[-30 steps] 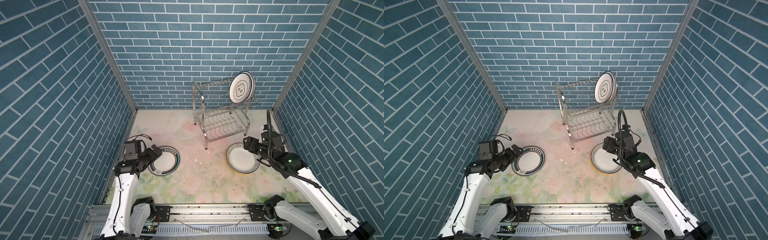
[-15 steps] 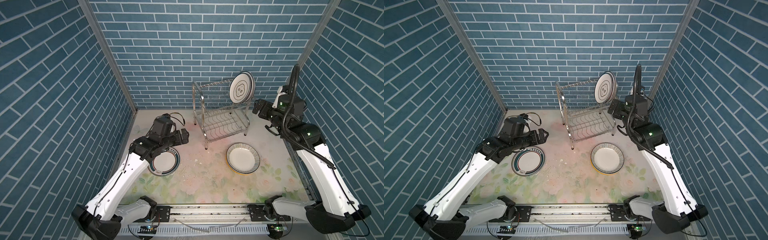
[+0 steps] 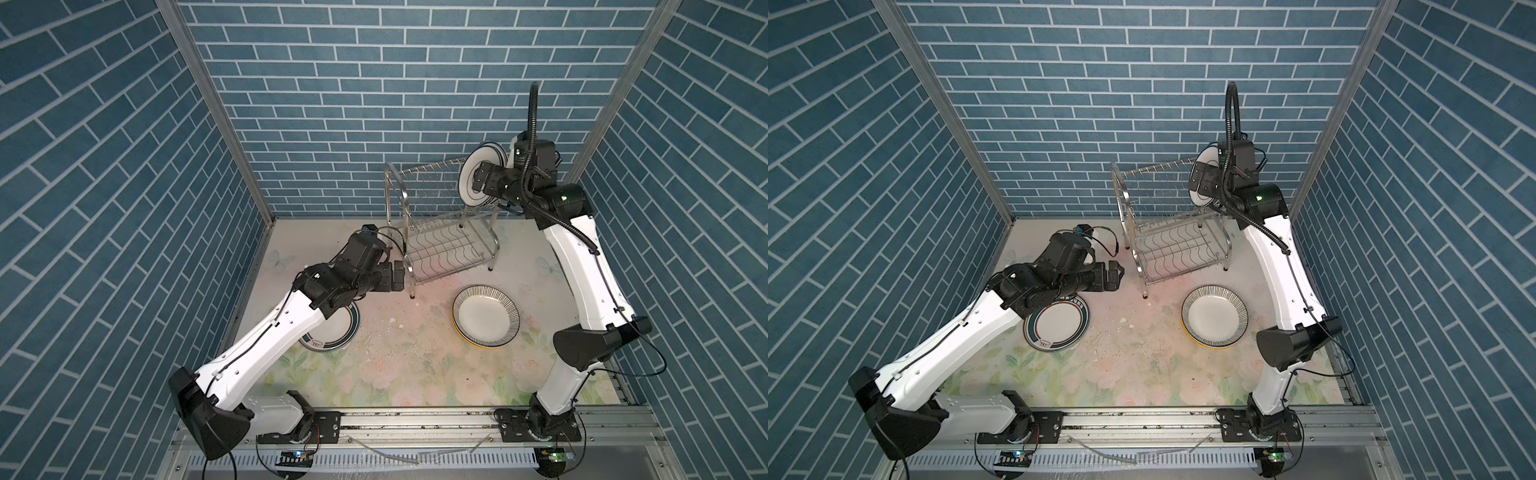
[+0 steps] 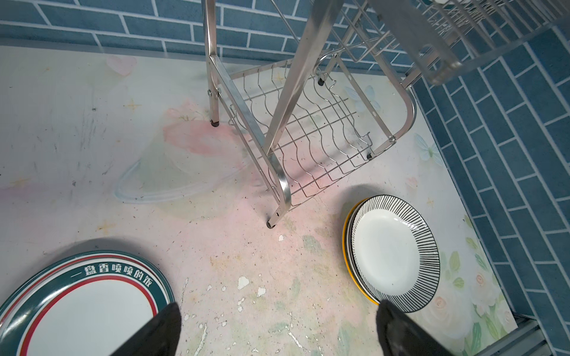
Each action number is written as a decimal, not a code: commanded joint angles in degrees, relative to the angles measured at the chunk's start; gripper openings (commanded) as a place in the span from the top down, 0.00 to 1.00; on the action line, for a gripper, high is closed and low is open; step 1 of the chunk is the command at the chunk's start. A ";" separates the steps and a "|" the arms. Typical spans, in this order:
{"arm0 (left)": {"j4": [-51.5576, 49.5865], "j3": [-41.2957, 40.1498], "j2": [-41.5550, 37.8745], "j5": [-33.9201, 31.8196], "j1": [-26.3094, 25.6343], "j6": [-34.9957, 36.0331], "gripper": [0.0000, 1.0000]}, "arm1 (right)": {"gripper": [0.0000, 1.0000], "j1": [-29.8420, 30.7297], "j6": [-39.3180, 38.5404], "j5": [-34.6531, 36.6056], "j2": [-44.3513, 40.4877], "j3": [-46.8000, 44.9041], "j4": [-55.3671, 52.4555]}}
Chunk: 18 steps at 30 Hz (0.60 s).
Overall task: Unload the plates from the dish rack
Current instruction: Pick up the plate from the dish rack.
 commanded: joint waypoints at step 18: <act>1.85 -3.06 -4.20 -0.27 0.76 1.21 0.01 | 0.01 -0.83 3.93 -3.88 3.98 3.58 0.20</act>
